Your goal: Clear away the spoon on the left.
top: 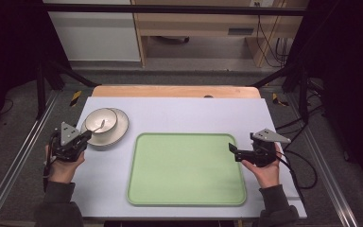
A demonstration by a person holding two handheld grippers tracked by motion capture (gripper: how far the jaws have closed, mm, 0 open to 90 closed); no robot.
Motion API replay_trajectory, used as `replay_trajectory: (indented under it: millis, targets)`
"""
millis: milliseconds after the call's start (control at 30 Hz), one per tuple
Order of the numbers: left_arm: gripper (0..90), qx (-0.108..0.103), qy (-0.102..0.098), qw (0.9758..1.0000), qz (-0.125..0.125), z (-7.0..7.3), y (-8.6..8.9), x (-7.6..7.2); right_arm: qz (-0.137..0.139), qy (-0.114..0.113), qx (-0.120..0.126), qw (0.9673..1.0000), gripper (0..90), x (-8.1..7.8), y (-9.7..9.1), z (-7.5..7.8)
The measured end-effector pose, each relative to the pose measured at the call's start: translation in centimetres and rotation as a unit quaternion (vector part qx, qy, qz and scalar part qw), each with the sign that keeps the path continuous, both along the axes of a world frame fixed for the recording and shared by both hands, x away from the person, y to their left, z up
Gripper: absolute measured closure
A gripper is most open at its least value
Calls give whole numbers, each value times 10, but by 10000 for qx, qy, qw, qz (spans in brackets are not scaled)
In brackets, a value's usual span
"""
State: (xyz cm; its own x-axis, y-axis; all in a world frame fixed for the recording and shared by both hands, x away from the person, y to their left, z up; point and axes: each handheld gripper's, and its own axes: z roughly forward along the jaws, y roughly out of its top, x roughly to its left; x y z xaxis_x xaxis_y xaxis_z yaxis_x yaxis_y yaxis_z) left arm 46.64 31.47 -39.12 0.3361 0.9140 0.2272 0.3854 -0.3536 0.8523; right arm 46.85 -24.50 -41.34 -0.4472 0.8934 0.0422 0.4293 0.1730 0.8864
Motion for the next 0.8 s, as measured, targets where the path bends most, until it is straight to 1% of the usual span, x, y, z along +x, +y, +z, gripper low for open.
replay_trajectory:
  millis: [367, 667, 800]
  targets:
    - [888, -14, -179, 9998, -28, 13, -1, -9, -3, -25, 14, 10000, 68, 0, -1, 1]
    - [888, 19, -362, 9992, -137, 26, -8, -19, 0, -31, 39, 10000, 67, -1, -1, 1]
    - [888, 43, -471, 9987, -188, 31, -11, -25, 11, -27, 10, 10000, 67, -1, -2, 1]
